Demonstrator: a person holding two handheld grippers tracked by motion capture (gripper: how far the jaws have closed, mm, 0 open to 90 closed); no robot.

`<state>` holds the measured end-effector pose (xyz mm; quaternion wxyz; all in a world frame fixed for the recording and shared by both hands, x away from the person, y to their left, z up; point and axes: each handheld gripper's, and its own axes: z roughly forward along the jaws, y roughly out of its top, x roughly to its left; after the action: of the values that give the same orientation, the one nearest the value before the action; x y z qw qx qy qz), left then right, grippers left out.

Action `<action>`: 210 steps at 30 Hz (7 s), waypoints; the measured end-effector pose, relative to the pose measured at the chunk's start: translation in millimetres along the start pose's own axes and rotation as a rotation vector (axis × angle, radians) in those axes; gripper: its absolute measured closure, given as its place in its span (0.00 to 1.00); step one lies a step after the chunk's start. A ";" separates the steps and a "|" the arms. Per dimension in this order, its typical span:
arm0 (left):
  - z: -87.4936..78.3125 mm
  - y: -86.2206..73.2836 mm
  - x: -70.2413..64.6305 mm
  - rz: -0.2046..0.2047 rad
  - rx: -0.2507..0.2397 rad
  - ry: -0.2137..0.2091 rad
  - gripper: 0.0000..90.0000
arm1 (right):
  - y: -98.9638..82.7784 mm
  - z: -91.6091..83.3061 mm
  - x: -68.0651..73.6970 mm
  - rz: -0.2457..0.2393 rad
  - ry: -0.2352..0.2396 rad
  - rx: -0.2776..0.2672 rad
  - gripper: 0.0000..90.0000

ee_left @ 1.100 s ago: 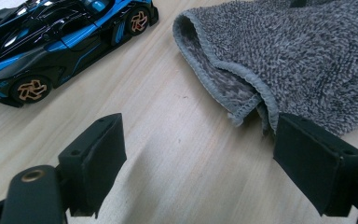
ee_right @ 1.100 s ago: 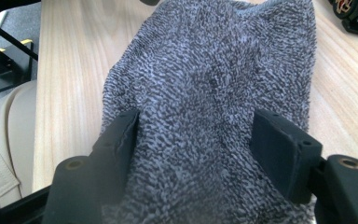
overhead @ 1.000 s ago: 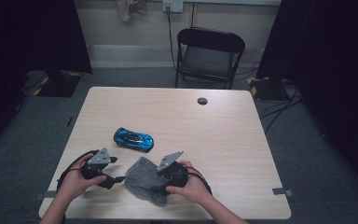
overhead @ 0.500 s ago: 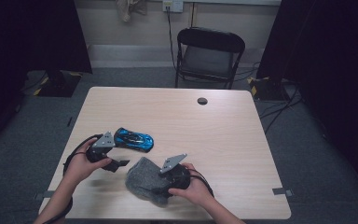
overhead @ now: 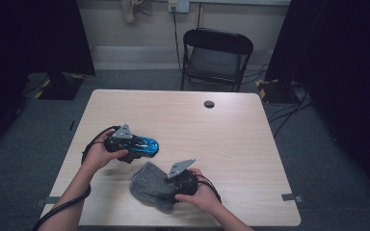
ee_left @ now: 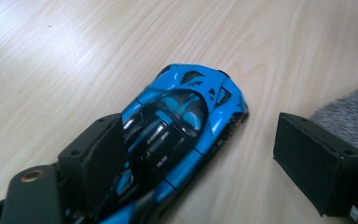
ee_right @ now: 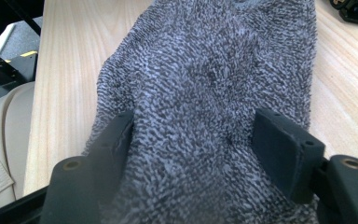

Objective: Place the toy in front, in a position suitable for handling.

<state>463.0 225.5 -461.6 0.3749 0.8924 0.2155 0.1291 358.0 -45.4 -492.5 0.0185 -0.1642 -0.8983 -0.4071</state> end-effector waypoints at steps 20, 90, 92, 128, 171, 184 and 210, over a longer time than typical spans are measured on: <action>20.8 6.1 8.9 0.014 0.024 -0.014 0.17 | -1.8 -0.3 -1.8 0.009 0.010 -0.014 0.36; 39.7 25.4 -2.3 0.045 0.028 -0.038 0.23 | -2.2 0.2 -1.2 0.016 0.003 -0.019 0.36; 34.5 26.0 -1.0 0.034 0.020 -0.039 0.22 | -2.0 0.2 -1.0 0.015 0.002 -0.017 0.36; 3.9 -3.2 16.4 -0.056 0.066 0.030 0.19 | -1.6 0.3 -0.5 0.017 -0.001 -0.015 0.36; 20.5 23.6 -13.0 -0.028 -0.010 -0.031 0.20 | 23.5 -5.2 9.1 -0.081 -0.057 0.034 0.25; 5.5 1.8 0.9 -0.091 -0.004 0.001 0.22 | 22.2 13.1 3.5 -0.087 -0.061 0.093 0.51; 27.7 -15.3 -2.9 -0.097 0.051 -0.012 0.39 | 60.7 -49.1 -43.1 -0.012 -0.160 0.072 0.83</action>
<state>466.9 216.7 -491.9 0.3591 0.8910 0.2594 0.0999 412.6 -56.4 -422.8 -0.0499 -0.1898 -0.9120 -0.3601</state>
